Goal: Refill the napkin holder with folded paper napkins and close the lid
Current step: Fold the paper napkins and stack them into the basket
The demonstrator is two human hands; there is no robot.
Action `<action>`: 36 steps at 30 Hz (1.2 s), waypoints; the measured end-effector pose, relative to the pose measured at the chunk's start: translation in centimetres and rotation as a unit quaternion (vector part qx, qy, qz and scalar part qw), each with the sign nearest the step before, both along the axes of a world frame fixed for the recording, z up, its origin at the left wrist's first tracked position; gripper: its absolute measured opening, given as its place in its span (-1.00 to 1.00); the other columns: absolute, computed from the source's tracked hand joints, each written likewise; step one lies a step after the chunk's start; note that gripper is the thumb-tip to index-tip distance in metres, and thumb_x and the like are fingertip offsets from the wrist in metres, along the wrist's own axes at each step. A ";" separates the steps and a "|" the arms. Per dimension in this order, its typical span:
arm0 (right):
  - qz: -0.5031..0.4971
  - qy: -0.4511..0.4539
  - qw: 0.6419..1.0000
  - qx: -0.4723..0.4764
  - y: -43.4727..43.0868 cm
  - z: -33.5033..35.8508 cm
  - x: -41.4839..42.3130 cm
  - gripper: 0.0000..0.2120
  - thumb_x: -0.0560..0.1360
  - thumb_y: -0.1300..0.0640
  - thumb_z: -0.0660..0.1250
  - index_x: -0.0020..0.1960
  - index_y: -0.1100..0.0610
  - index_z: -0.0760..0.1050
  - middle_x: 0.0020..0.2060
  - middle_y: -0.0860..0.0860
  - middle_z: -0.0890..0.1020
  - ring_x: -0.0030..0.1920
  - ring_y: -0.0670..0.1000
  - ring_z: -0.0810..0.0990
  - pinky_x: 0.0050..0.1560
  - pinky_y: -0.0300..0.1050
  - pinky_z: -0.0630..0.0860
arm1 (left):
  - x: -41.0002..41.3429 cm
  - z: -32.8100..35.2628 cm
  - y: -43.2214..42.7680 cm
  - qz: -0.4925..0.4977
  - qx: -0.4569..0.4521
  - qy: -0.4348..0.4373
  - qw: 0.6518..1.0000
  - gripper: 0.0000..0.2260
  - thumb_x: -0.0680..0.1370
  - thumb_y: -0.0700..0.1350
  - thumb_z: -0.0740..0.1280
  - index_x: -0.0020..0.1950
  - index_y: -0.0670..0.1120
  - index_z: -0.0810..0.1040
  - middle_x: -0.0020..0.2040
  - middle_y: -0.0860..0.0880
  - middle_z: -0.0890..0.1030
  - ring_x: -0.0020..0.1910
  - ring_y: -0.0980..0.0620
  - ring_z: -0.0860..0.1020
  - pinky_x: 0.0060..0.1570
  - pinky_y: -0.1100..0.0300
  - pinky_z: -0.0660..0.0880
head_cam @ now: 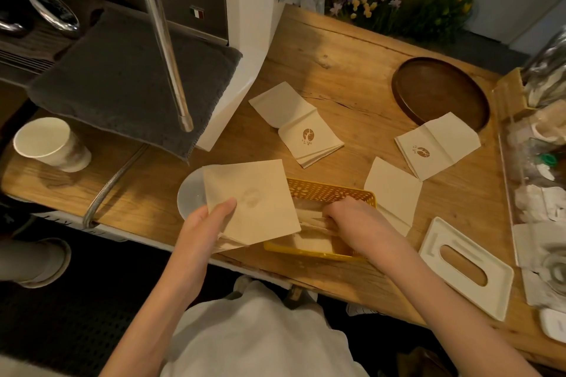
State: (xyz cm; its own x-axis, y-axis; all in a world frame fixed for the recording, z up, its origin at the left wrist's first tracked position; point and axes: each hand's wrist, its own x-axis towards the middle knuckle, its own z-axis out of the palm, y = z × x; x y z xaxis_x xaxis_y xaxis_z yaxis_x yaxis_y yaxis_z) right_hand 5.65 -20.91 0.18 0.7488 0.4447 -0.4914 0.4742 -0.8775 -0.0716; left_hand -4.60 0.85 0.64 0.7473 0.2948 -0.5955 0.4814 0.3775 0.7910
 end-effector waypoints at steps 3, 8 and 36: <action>0.003 -0.014 1.000 0.007 -0.2 0.5 0.0 -0.77 0.53 0.30 0.19 -0.10 -0.02 0.46 -0.20 -0.02 0.52 -0.20 0.03 0.51 -0.23 -0.16 0.34 | 0.1 0.0 0.2 0.003 0.004 0.003 1.000 -0.78 0.56 -0.02 0.31 0.14 -0.06 0.61 -0.01 0.00 0.71 0.06 -0.02 0.63 -0.10 0.14 0.51; -0.018 -0.032 0.995 0.091 -1.0 2.0 0.2 -0.84 0.61 0.07 0.18 0.08 -0.02 0.53 -0.10 -0.05 0.65 -0.15 -0.05 0.60 -0.15 -0.10 0.59 | 0.2 0.1 0.1 0.001 0.009 -0.004 1.000 -0.77 0.57 -0.02 0.30 0.18 -0.06 0.58 -0.01 0.00 0.70 0.04 -0.01 0.62 -0.17 0.20 0.51; -0.256 0.193 0.774 0.547 -0.6 8.3 -1.2 -0.80 0.44 0.05 0.37 0.00 0.12 0.58 -0.16 0.06 0.73 -0.14 0.05 0.72 -0.20 -0.13 0.64 | 0.2 1.2 -1.5 -0.051 0.024 -0.038 0.998 -0.82 0.59 -0.05 0.26 0.05 -0.06 0.63 -0.09 0.03 0.72 -0.13 0.15 0.65 -0.22 0.34 0.50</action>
State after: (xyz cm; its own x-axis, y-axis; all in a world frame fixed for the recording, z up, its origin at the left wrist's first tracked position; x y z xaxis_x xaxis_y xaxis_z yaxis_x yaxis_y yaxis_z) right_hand 4.42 -21.51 8.43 0.8557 0.4465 -0.2615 -0.1563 -0.2587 -0.9532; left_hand -4.37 -0.64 1.84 0.8177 0.2423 -0.5222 0.4525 0.2903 0.8432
